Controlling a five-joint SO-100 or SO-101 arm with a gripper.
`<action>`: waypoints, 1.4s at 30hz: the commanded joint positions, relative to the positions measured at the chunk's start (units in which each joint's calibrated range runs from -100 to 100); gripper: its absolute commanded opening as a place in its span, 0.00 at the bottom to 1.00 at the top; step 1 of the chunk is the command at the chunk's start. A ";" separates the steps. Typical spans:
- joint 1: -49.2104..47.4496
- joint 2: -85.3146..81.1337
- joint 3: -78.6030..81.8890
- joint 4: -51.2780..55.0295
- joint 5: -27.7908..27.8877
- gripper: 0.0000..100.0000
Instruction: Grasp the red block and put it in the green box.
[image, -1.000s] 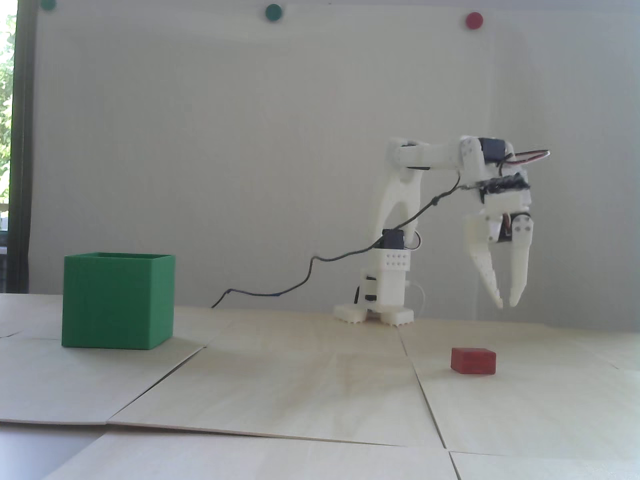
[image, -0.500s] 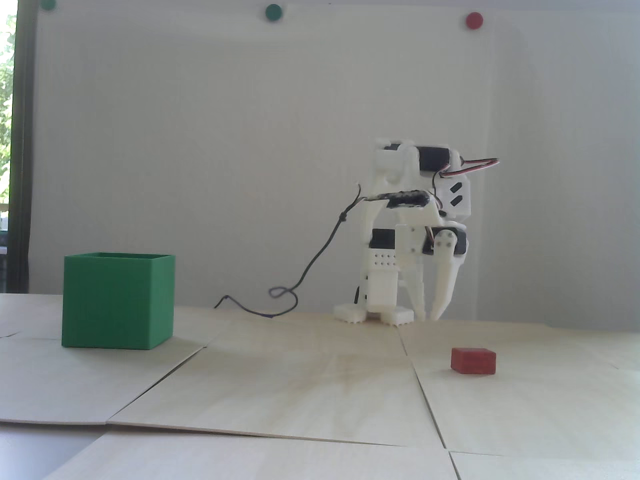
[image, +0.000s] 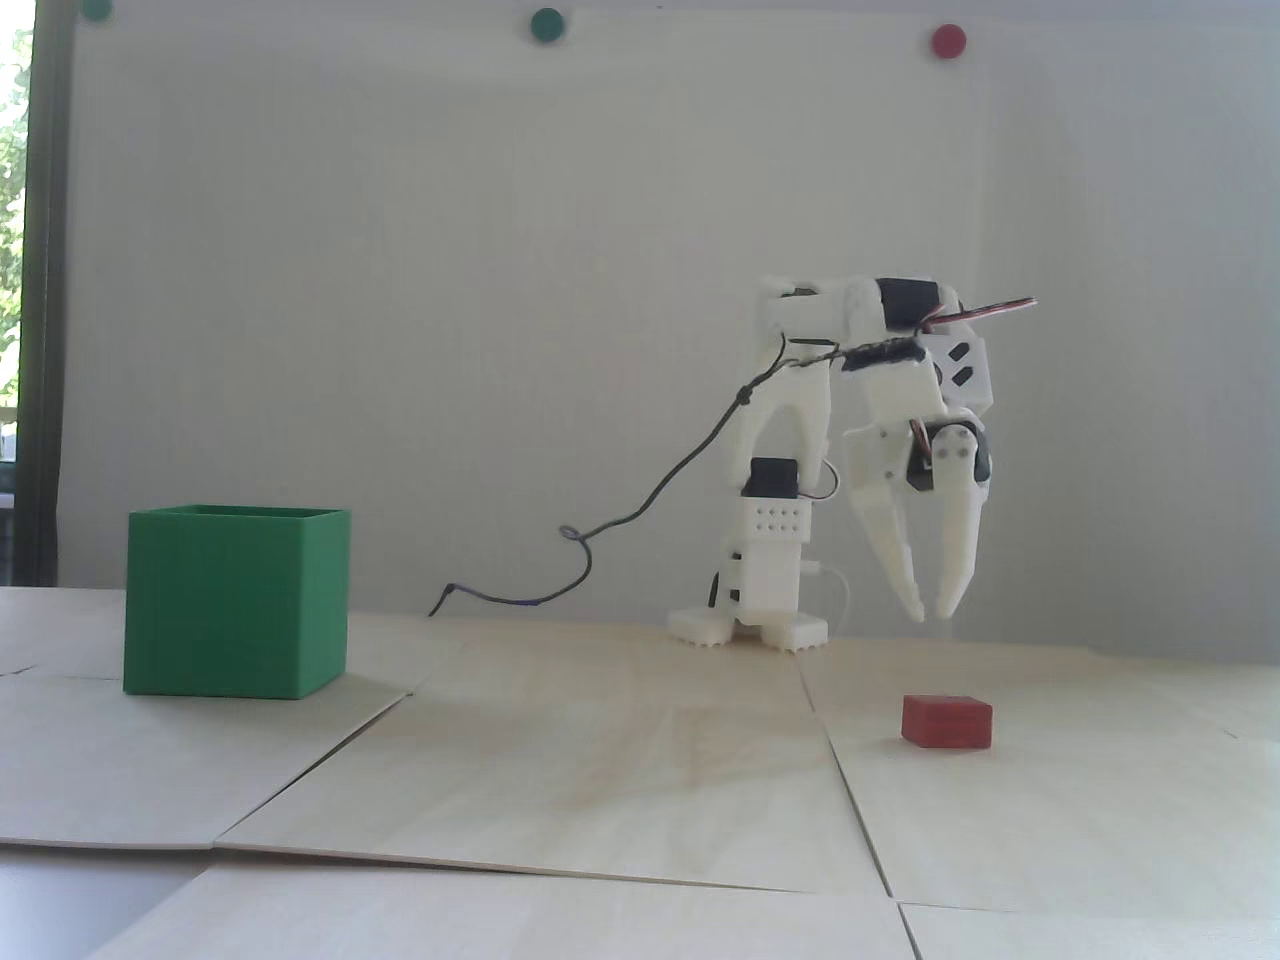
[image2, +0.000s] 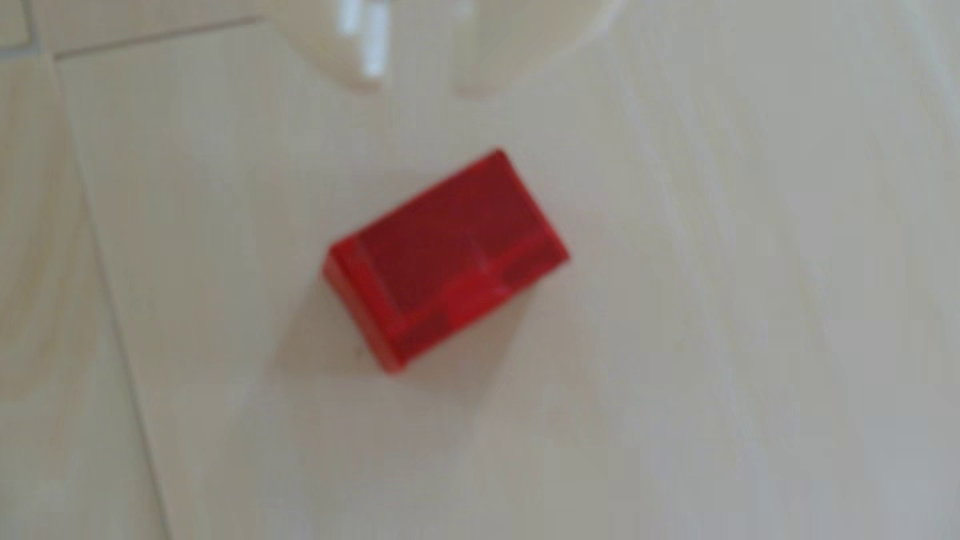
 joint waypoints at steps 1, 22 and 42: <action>-1.16 -1.11 -4.84 -1.73 -0.23 0.02; 1.66 4.89 -4.48 -1.81 -0.28 0.31; 1.25 8.52 -3.51 -6.36 -0.13 0.30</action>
